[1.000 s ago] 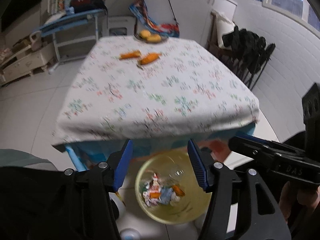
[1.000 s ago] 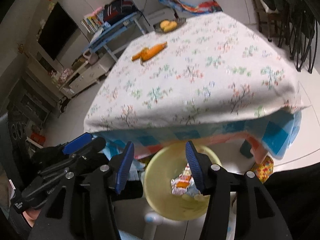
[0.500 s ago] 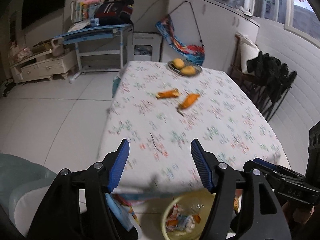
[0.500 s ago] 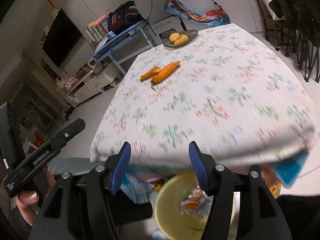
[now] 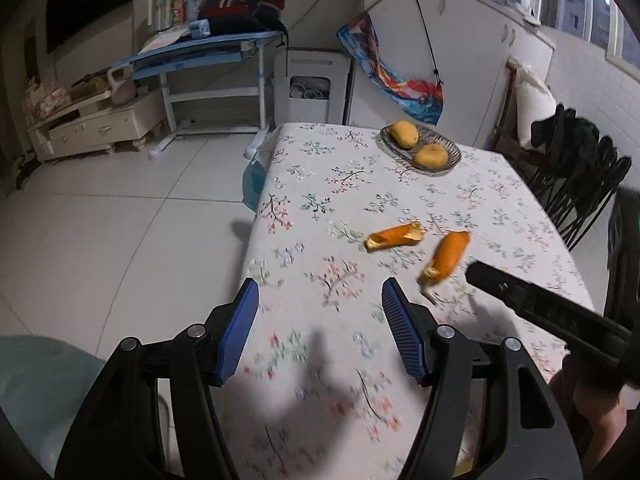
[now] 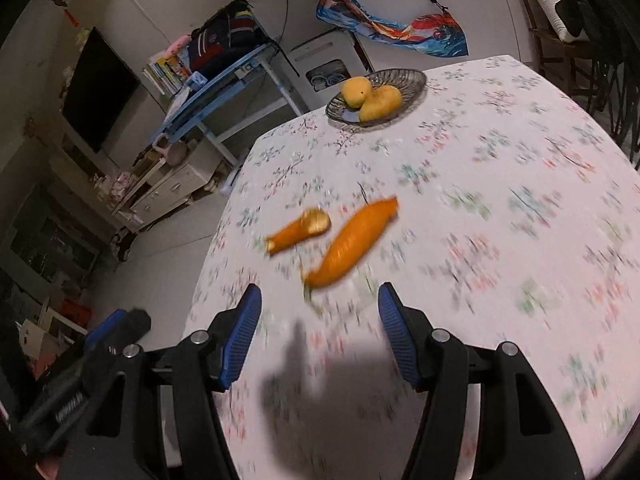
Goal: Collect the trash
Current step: 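Move both tools to the table and grasp the last two orange peels, then carry a peel in each tool from the table to the basin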
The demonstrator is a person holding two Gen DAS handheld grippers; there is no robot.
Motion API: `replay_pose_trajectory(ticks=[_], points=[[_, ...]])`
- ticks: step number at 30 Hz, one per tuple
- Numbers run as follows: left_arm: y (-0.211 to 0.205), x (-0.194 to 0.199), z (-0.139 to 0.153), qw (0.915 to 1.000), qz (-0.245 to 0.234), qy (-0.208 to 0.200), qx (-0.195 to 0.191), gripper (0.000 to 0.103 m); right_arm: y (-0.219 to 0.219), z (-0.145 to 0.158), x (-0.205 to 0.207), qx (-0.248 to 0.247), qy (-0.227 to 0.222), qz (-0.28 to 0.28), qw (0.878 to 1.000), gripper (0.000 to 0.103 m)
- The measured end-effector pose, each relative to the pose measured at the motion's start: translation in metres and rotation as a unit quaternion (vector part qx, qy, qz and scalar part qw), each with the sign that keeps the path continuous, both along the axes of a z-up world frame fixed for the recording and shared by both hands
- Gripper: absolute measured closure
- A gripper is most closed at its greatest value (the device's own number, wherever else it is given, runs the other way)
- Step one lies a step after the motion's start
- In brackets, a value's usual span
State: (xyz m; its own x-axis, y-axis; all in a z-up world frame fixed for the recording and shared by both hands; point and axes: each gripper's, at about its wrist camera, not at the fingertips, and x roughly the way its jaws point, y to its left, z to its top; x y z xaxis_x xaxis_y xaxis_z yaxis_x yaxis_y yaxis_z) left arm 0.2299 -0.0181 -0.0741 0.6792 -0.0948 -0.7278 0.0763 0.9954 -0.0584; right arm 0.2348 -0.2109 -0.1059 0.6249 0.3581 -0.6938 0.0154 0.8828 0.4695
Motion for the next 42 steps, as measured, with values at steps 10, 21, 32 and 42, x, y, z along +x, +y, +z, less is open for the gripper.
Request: replay_pose_trajectory(ticks=[10, 21, 32, 42], points=[[-0.043, 0.061, -0.036, 0.9927, -0.091, 0.041, 0.068, 0.042, 0.012, -0.024, 0.037, -0.072, 0.021, 0.023, 0.997, 0.053], [-0.076, 0.108, -0.056, 0.985, -0.143, 0.06, 0.076, 0.042, -0.034, -0.019, 0.02, -0.106, 0.057, 0.126, 0.985, 0.08], [-0.109, 0.109, -0.069, 0.9757, -0.181, 0.061, 0.108, 0.076, -0.044, -0.021, 0.012, -0.076, 0.03, 0.114, 0.99, 0.079], [-0.108, 0.078, -0.054, 0.98, -0.177, 0.079, 0.048, 0.091, -0.055, -0.016, -0.002, -0.037, 0.032, 0.102, 0.994, 0.084]])
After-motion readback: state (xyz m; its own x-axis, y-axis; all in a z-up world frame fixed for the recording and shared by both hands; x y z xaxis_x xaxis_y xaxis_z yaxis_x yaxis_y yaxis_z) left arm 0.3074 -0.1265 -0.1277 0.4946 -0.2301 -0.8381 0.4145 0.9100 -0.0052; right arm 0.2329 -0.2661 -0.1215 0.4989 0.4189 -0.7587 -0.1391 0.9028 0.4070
